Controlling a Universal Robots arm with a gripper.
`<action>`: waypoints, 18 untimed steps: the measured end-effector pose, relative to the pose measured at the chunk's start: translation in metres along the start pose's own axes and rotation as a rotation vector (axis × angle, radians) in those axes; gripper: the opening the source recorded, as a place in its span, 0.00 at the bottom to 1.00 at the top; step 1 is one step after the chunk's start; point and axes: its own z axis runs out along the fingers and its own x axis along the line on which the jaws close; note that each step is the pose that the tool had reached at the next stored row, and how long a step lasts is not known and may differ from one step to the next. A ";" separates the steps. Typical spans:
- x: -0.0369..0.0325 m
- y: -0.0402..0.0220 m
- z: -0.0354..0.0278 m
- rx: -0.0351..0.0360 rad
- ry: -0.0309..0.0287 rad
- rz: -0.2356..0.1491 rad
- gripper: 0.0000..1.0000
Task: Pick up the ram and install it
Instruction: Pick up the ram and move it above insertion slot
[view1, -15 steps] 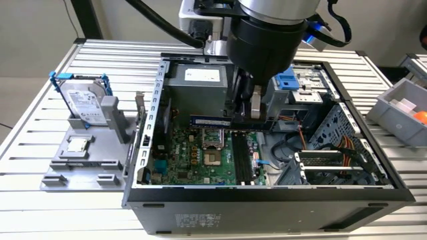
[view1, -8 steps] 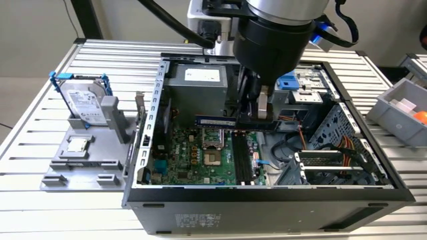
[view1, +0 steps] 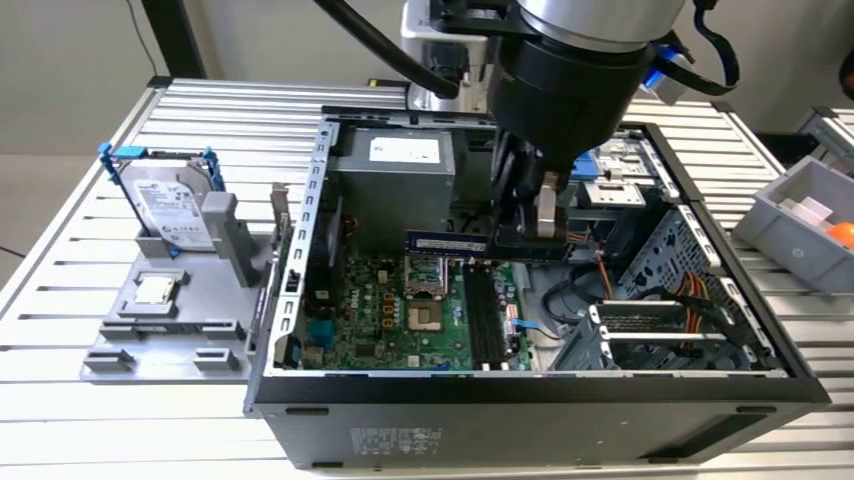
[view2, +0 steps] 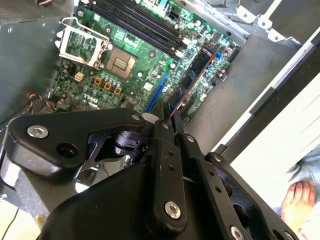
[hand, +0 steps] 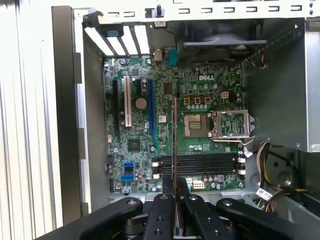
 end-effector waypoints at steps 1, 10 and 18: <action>-0.0001 -0.0016 -0.0001 0.0000 0.0000 0.000 0.00; -0.0011 -0.0158 -0.0006 0.0000 0.0000 0.000 0.00; -0.0027 -0.0255 -0.0009 0.0000 0.0000 0.000 0.00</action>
